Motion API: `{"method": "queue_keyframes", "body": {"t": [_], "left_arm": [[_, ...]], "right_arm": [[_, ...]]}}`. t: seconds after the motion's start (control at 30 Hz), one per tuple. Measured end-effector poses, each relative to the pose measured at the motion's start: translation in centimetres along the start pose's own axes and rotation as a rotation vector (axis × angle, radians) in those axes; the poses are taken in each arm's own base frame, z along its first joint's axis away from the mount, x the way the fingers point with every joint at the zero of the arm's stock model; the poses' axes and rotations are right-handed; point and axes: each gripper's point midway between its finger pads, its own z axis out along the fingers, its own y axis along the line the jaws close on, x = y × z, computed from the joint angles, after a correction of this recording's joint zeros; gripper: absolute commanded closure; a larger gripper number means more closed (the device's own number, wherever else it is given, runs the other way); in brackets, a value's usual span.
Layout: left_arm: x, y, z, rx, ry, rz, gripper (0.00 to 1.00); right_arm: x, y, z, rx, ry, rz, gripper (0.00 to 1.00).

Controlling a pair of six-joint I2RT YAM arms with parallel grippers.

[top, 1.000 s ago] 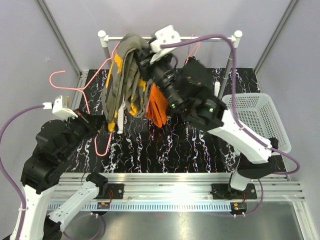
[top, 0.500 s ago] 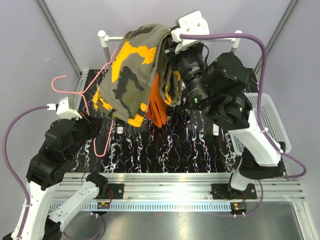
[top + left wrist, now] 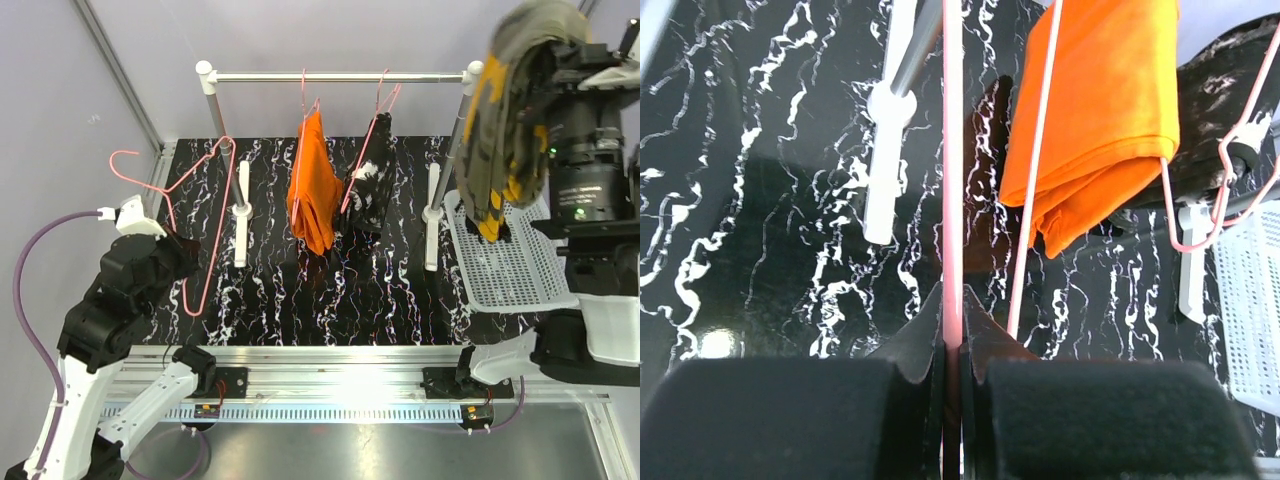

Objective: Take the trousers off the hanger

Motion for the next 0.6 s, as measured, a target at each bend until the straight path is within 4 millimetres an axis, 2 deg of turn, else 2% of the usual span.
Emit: {"method": "queue_keyframes", "body": {"t": [0.07,0.17,0.3,0.47,0.6], "left_arm": [[-0.2,0.1,-0.1,-0.006,-0.008,0.004,1.0],[-0.5,0.4,-0.4,-0.009,-0.024,0.012,1.0],[-0.6,0.6,-0.8,-0.008,-0.033,0.016,1.0],[-1.0,0.4,-1.1,-0.001,-0.044,0.018,1.0],[-1.1,0.4,-1.1,0.001,-0.045,0.026,1.0]], "right_arm": [[0.7,-2.0,-0.6,0.06,0.013,-0.055,1.0],[3.3,-4.0,-1.5,0.155,0.061,-0.166,1.0],[9.5,-6.2,-2.6,0.274,0.162,-0.353,1.0],[17.1,-8.1,-4.0,0.362,0.289,-0.516,1.0],[21.5,-11.9,-5.0,0.495,0.368,-0.583,1.0]]}}
